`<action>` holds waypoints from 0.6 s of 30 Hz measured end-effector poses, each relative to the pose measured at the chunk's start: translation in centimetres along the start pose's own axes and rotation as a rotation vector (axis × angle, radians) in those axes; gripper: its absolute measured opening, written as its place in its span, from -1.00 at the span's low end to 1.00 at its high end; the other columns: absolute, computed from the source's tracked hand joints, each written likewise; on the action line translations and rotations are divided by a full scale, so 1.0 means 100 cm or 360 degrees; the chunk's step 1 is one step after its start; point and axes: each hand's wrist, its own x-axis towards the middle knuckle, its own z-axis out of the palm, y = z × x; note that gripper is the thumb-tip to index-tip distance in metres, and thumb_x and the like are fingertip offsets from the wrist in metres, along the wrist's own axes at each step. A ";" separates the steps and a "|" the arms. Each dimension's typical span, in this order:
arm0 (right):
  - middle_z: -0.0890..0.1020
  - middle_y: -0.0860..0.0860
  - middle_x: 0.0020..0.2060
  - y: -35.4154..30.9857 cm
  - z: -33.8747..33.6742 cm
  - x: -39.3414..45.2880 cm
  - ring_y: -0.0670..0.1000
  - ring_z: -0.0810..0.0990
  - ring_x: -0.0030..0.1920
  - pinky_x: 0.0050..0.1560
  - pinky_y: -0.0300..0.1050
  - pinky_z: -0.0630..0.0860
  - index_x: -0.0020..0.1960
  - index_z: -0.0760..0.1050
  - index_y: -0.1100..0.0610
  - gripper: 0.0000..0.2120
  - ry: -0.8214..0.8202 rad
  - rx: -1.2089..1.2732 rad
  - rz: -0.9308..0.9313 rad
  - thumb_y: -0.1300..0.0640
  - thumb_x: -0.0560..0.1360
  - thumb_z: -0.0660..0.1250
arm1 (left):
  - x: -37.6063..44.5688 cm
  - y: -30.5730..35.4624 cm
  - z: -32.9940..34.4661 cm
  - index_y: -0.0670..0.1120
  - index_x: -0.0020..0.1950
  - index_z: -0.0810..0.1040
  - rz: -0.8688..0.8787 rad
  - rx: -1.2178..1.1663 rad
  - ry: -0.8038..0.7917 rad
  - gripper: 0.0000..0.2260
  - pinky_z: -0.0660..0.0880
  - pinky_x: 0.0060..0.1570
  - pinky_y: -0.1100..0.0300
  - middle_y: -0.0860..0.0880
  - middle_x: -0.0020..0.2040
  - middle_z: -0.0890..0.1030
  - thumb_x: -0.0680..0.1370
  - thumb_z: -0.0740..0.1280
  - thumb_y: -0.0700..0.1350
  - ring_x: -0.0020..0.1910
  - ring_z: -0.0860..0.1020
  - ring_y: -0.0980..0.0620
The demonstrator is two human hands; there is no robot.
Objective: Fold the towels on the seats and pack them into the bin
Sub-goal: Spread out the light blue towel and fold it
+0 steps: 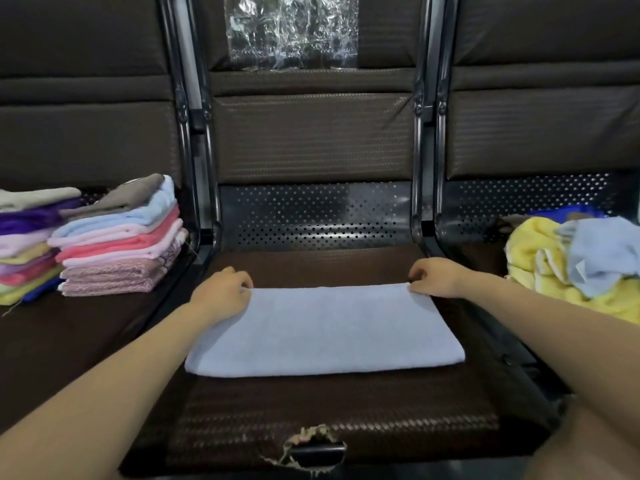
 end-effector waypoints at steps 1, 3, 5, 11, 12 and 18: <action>0.59 0.02 0.12 0.001 0.002 0.003 0.00 0.52 0.08 0.06 -0.20 0.43 0.18 0.53 0.10 -0.73 0.0010 0.0024 -0.0003 0.02 0.53 0.33 | 0.002 -0.001 0.002 0.04 0.11 0.48 0.0001 -0.0020 0.0049 -0.87 0.44 0.03 0.10 0.00 0.06 0.42 0.62 0.17 -0.04 -0.01 0.46 -0.01; 0.61 0.01 0.07 0.001 0.005 0.004 -0.02 0.52 0.02 0.03 -0.19 0.44 0.08 0.53 0.07 -0.83 0.0026 0.0054 -0.0003 0.03 0.53 0.33 | 0.003 -0.004 0.002 0.05 0.07 0.48 -0.0009 -0.0065 0.0088 -0.89 0.41 -0.02 0.13 0.00 0.03 0.41 0.62 0.18 -0.05 -0.05 0.45 0.00; 0.62 0.02 0.05 0.000 0.007 0.003 -0.01 0.53 0.02 0.01 -0.18 0.45 0.01 0.51 0.04 -0.88 0.0037 0.0072 0.0015 0.02 0.52 0.34 | 0.001 -0.008 0.000 0.05 0.03 0.50 -0.0069 -0.0112 0.0081 -0.90 0.40 -0.02 0.14 0.00 0.01 0.42 0.61 0.19 -0.07 -0.05 0.45 0.00; 0.59 0.14 0.03 -0.016 -0.005 -0.014 0.07 0.57 -0.08 -0.33 -0.18 0.51 0.06 0.56 0.24 -0.66 -0.0074 0.0178 0.0292 -0.05 0.52 0.33 | -0.013 -0.015 -0.008 -0.05 0.14 0.52 -0.0395 -0.0380 0.0274 -0.82 0.46 0.06 0.08 -0.08 0.11 0.54 0.54 0.29 -0.10 0.09 0.53 -0.09; 0.57 0.14 0.03 -0.019 -0.006 -0.019 0.07 0.55 -0.11 -0.31 -0.16 0.51 0.05 0.52 0.24 -0.64 -0.0096 0.0217 0.0344 -0.07 0.51 0.34 | -0.019 -0.016 -0.009 -0.07 0.17 0.52 -0.0453 -0.0440 0.0308 -0.79 0.44 0.07 0.08 -0.09 0.14 0.56 0.54 0.29 -0.11 0.12 0.53 -0.10; 0.45 0.07 0.15 -0.019 -0.008 -0.047 0.06 0.50 0.02 -0.01 -0.04 0.47 0.43 0.23 0.21 -0.25 -0.0351 0.0465 0.0518 -0.14 0.42 0.45 | -0.054 -0.010 -0.008 -0.10 -0.04 0.59 -0.0537 -0.0447 0.0266 -0.85 0.39 -0.13 0.15 -0.05 -0.09 0.58 0.55 0.29 -0.06 -0.07 0.52 -0.03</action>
